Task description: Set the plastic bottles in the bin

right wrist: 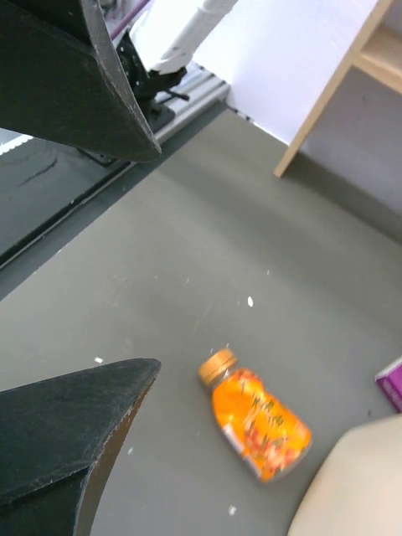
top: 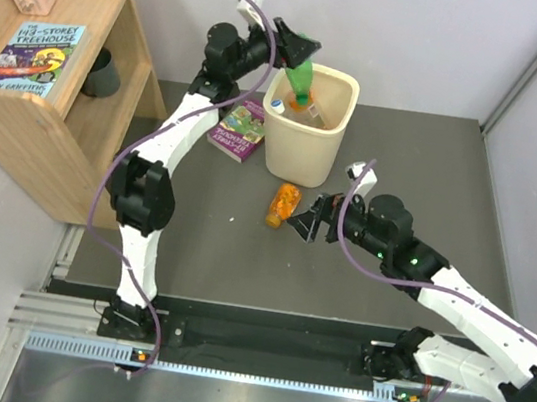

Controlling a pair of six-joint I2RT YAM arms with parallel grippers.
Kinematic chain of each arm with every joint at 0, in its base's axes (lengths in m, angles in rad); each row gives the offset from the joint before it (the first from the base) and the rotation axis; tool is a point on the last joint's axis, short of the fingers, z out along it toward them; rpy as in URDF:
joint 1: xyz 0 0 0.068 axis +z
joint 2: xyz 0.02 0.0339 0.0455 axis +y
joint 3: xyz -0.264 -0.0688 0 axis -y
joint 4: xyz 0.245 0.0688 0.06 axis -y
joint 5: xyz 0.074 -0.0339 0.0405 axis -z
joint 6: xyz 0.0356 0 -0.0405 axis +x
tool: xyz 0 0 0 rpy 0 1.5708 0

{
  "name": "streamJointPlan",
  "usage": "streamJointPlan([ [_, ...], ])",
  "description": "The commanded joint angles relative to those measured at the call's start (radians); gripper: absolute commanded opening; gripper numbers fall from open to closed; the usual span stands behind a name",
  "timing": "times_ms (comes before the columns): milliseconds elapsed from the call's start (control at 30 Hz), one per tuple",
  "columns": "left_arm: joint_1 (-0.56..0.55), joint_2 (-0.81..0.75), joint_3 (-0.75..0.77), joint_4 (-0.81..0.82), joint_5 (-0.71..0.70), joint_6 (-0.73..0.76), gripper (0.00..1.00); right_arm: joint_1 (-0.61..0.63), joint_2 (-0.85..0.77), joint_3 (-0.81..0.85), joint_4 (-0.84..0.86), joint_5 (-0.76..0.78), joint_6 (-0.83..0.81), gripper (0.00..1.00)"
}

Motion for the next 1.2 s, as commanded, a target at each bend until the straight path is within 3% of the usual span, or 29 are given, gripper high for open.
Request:
streamJointPlan([
  [0,-0.001,0.035,0.022,-0.078,-0.059,0.064,0.99,0.008,-0.071,0.052,-0.113,0.086,-0.03,1.0],
  [133,-0.001,-0.069,-0.072,-0.049,-0.132,0.047,0.99,0.006,-0.067,0.035,-0.151,0.164,-0.007,1.0],
  [300,-0.008,-0.285,-0.219,-0.214,-0.212,0.069,0.99,0.005,0.001,0.029,-0.127,0.25,0.025,1.0],
  [467,-0.109,-0.584,-0.642,-0.293,-0.312,0.219,0.99,0.005,-0.002,0.012,-0.044,0.305,0.045,1.0],
  [667,-0.175,-0.818,-1.041,-0.322,-0.291,0.219,0.99,-0.001,-0.013,0.009,-0.082,0.339,-0.002,1.0],
  [900,-0.202,-0.832,-1.229,-0.271,-0.327,0.237,0.99,-0.004,-0.057,-0.031,-0.089,0.362,0.021,1.0],
  [1167,-0.205,-0.587,-1.154,-0.242,-0.307,0.241,0.99,-0.005,-0.094,-0.028,-0.136,0.399,0.021,1.0],
])
